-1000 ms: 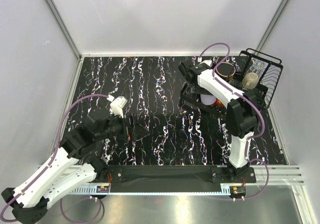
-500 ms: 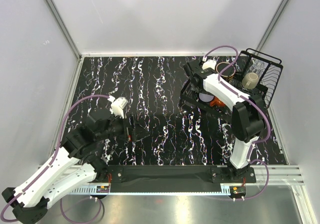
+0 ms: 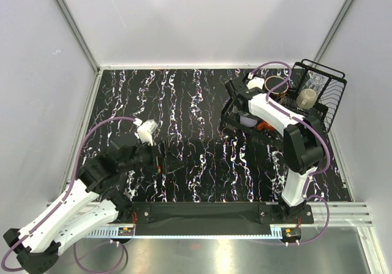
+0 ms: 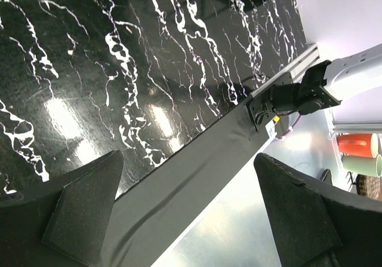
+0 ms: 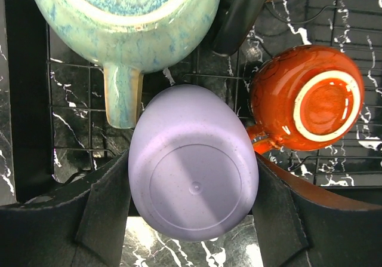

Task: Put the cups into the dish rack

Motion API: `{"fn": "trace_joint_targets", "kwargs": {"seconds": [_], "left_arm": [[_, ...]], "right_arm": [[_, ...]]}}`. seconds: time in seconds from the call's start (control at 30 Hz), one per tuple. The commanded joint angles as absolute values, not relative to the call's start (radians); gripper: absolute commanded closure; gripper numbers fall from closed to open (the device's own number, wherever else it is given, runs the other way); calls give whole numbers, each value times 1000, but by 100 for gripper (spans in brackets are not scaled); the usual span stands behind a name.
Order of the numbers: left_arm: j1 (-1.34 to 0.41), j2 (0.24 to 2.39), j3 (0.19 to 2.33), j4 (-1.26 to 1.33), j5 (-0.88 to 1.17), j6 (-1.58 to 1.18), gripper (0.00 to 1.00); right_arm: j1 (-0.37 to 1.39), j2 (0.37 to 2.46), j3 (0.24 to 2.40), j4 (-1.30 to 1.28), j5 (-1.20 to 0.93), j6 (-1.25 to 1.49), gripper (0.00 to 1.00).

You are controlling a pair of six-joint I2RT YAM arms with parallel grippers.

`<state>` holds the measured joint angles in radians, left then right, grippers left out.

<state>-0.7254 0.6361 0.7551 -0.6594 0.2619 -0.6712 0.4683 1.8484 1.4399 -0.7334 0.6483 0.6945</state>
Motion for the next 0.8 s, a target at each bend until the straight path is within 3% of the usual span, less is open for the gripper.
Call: {"fn": "trace_joint_targets", "kwargs": {"seconds": [0.0, 0.4, 0.77], "left_arm": [[-723, 621, 755, -624, 304, -684, 1], [-723, 595, 753, -647, 305, -693, 1], [-723, 557, 721, -649, 321, -716, 1]], "right_arm": [[462, 1835, 1436, -696, 640, 727, 96], [460, 1835, 1433, -726, 621, 746, 74], [462, 1803, 1408, -762, 592, 758, 35]]}}
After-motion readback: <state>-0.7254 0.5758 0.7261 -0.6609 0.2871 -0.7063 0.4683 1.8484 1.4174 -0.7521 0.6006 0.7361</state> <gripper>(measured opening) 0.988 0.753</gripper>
